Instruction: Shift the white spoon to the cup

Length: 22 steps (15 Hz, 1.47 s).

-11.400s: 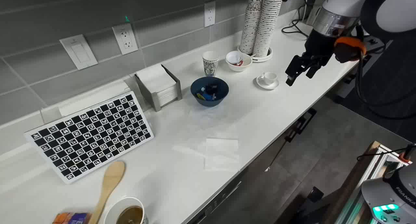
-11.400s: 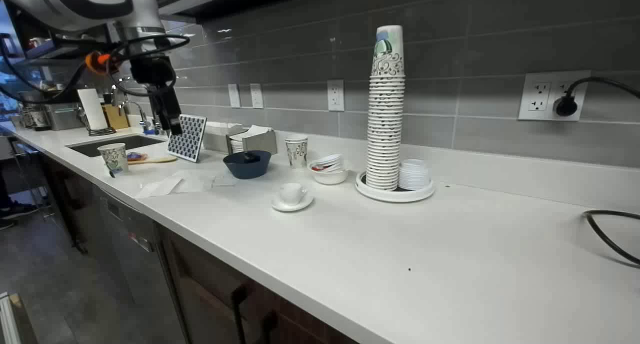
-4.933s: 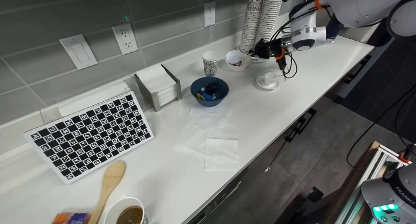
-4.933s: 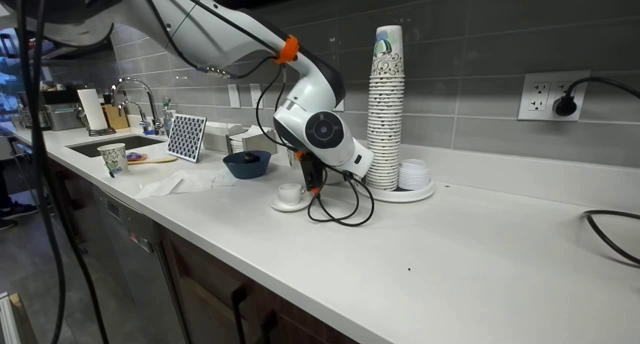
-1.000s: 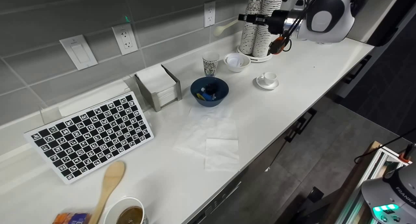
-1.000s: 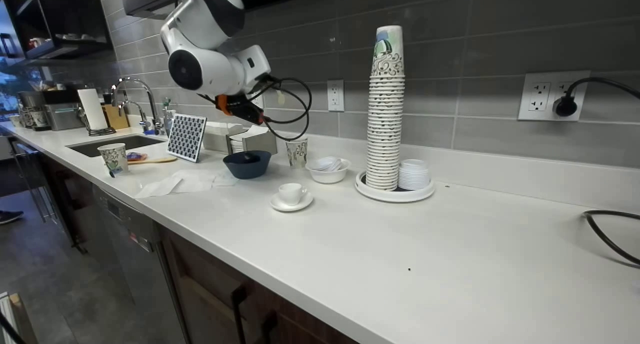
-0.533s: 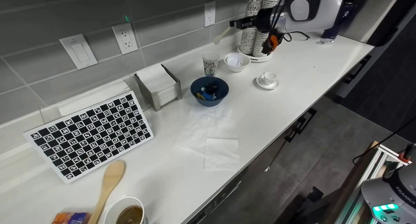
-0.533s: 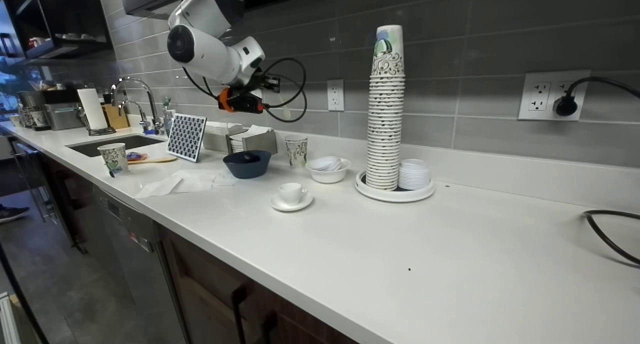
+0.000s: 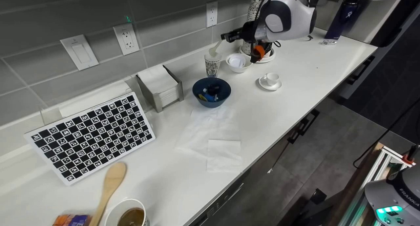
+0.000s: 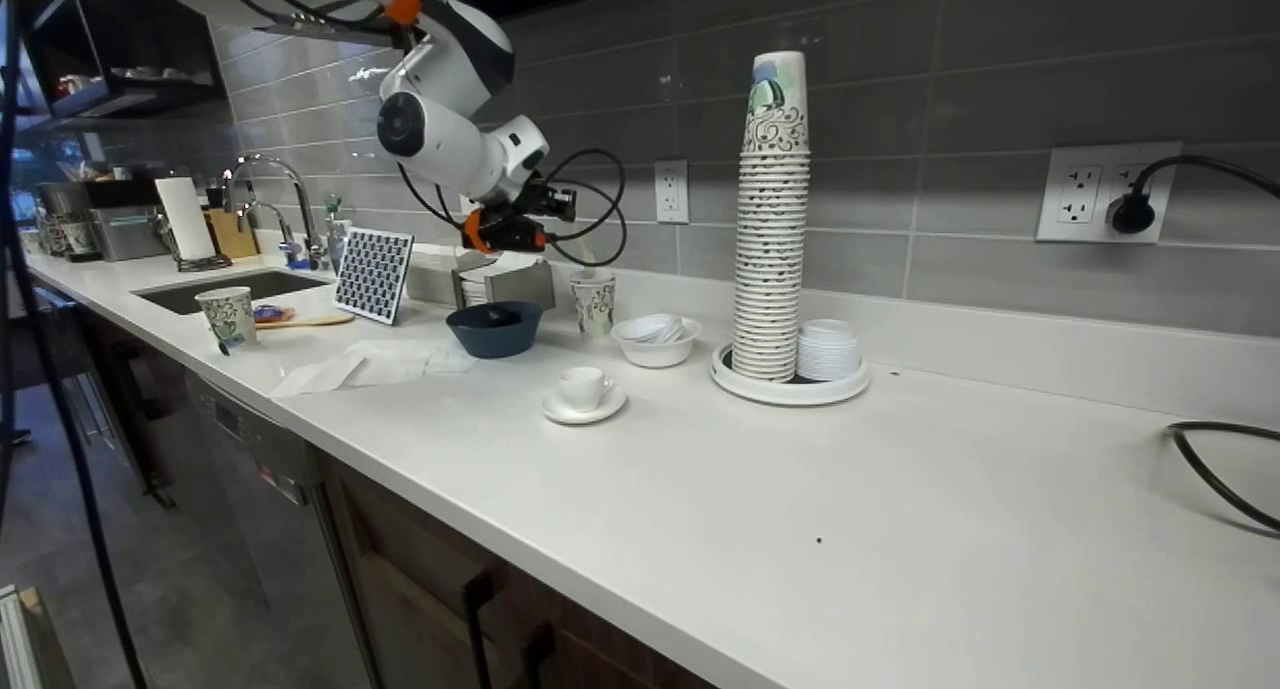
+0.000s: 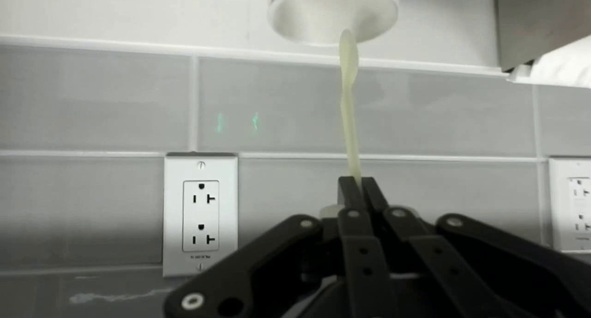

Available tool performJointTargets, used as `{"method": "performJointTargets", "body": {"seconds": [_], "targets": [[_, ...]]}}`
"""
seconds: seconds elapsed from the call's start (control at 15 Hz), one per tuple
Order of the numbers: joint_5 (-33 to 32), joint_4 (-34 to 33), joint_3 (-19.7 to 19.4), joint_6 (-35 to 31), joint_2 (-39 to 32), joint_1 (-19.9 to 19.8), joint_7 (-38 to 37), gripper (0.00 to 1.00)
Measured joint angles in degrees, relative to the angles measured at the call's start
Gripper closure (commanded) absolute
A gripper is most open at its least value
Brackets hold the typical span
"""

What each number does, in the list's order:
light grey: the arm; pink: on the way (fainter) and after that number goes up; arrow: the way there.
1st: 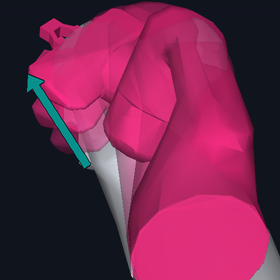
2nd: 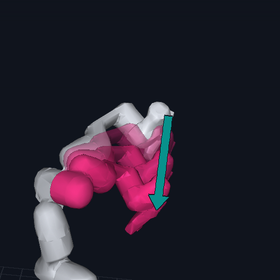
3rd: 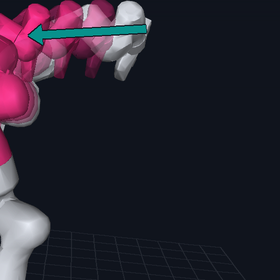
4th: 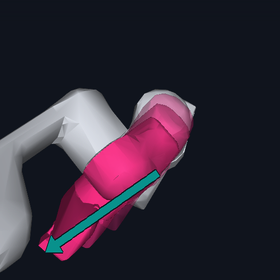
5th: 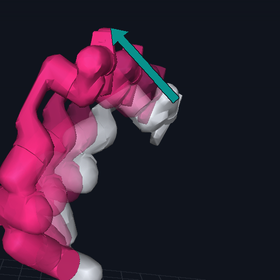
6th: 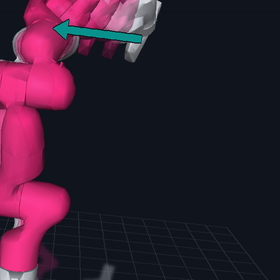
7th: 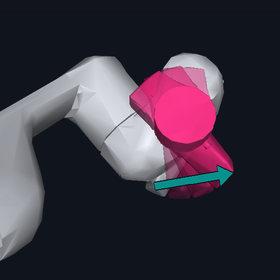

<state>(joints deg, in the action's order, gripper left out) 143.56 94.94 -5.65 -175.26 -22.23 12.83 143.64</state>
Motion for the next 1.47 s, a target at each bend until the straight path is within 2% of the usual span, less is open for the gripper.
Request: {"method": "performJointTargets", "body": {"seconds": [0.2, 0.27, 0.33, 0.67, 1.0, 1.2, 1.27, 1.33, 1.47], "targets": [[0.00, -3.50, -2.65, -3.37, -3.59, 2.43, -0.04, 0.99], [0.00, -4.34, -3.17, -4.35, -4.54, 3.05, -0.06, 0.71], [0.00, -5.08, -3.54, -5.12, -5.40, 3.60, -0.27, 0.70], [0.00, -7.48, -4.04, -7.46, -8.01, 5.19, -1.38, 0.37], [0.00, -7.62, -4.97, -7.62, -6.29, 5.21, -5.02, 0.02], [0.02, -3.25, -4.95, -8.00, -2.28, 3.05, -8.13, 0.00], [0.02, -0.57, -3.58, -7.90, -0.66, 1.28, -9.07, 0.00], [0.02, 2.57, -1.02, -7.56, 1.01, -1.38, -9.74, 0.00], [-0.44, 9.04, 7.34, -5.63, 4.03, -8.72, -11.37, 0.00]]}}
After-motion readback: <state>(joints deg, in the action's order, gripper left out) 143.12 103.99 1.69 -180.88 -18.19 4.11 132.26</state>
